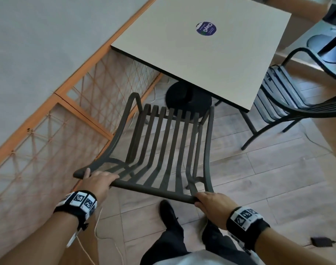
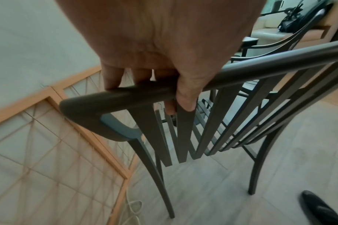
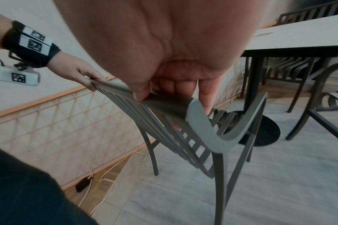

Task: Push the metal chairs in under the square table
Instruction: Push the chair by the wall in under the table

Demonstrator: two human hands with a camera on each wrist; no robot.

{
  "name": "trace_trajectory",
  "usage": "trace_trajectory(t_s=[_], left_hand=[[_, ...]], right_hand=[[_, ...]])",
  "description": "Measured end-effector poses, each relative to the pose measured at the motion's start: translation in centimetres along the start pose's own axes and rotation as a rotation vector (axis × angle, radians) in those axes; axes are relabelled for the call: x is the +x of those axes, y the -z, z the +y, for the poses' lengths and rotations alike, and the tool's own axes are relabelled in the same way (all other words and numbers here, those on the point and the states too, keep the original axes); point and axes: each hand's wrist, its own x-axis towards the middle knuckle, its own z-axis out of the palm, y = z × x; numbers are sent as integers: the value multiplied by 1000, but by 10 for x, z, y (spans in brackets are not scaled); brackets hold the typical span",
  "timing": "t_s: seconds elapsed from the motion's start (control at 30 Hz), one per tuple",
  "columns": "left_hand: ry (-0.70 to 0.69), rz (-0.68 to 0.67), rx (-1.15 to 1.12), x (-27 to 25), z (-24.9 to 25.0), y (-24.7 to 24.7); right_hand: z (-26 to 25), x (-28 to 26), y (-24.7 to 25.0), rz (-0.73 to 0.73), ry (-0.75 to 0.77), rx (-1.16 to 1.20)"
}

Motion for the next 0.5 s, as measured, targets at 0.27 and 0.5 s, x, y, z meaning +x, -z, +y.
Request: trace_trajectory(t_s=[0.27,0.5], left_hand=[[-24,7,81,63,-11,71],[-28,178,60,113,-8,88]], right_hand=[[-14,68,28,55,1,-137],[-5,90,68,147,-107,-77]])
